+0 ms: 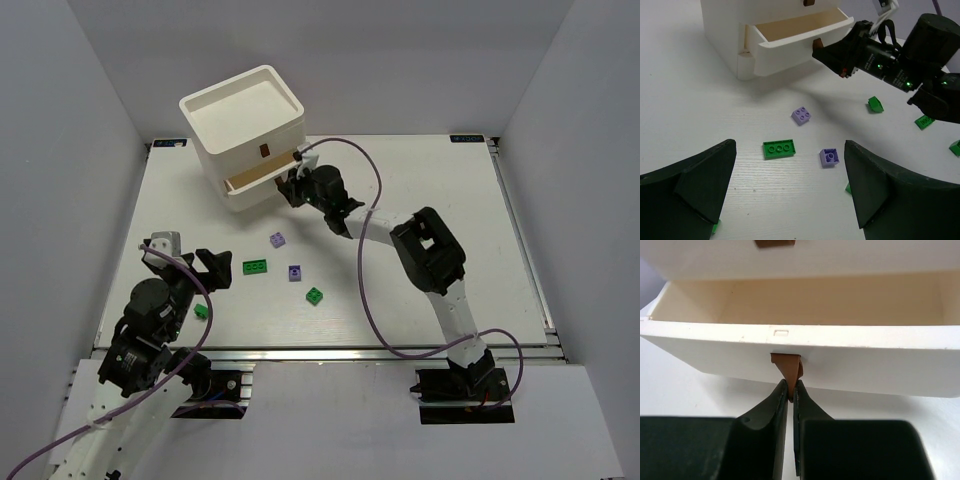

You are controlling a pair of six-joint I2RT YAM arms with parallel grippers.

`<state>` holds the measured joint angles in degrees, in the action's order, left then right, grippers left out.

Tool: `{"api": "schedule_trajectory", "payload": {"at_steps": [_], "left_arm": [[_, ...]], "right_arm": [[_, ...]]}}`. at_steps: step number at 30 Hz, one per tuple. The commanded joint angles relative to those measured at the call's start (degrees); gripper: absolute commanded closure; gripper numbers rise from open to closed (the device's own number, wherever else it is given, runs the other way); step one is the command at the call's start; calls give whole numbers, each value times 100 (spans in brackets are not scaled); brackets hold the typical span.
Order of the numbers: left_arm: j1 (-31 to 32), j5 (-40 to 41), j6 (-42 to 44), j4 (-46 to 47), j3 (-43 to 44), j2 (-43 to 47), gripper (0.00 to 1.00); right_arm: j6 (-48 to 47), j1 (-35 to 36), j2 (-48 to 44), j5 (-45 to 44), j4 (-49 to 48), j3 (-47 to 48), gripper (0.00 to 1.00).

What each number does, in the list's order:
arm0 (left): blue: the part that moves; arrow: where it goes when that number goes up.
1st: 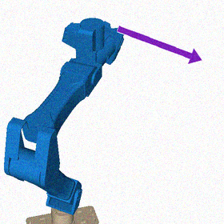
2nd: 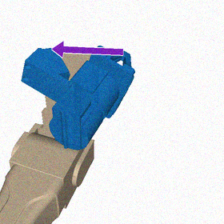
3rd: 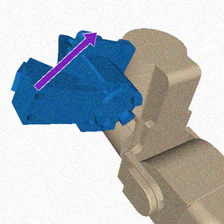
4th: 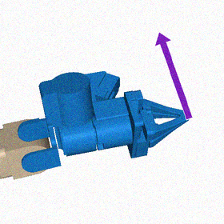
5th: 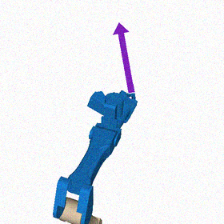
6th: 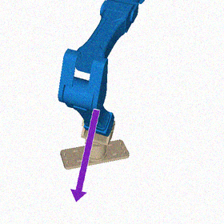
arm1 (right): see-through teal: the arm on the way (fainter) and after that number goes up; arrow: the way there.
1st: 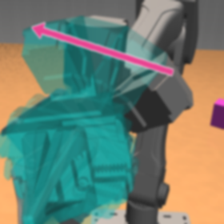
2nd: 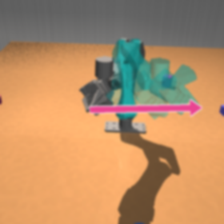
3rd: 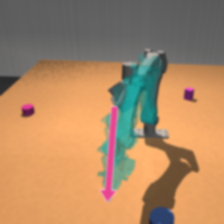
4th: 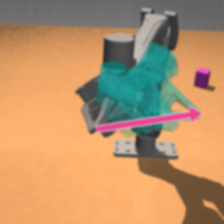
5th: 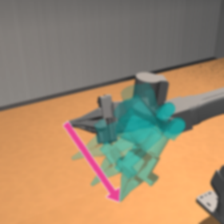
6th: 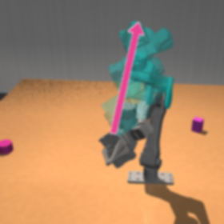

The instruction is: Sort the legos into containers by color

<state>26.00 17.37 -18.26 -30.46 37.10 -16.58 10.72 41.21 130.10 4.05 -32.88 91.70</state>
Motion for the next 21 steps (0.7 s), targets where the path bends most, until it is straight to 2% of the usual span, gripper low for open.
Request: {"api": "schedule_trajectory", "payload": {"at_steps": [1,8,9,10,11,12,13,16,21], "left_arm": [[19,-84,-28,-22,-28,-135,2],[19,-146,-54,14,-36,-328,2],[19,-137,-72,22,-28,-355,2],[19,-154,-98,31,-28,-424,2],[19,-163,-151,31,-28,-477,2],[19,-172,-186,31,7,-530,2],[19,-207,-361,-30,51,-696,2],[-42,-461,-913,-179,174,-978,2],[-95,-603,-2057,-740,482,-1602,5]], "right_arm": [[-35,-17,-598,113,-235,-713,100],[-44,-34,-1320,210,-570,-1883,100],[-44,-26,-1417,245,-596,-1971,97],[-61,-34,-1461,306,-596,-2085,91],[-87,-17,-1488,480,-579,-2121,63],[-114,-25,-1557,587,-466,-2121,51],[-166,-25,-1584,779,-386,-2121,32],[-193,-52,-1865,1166,-175,-2339,17],[-184,-131,-2787,1668,132,-3052,17]]}}
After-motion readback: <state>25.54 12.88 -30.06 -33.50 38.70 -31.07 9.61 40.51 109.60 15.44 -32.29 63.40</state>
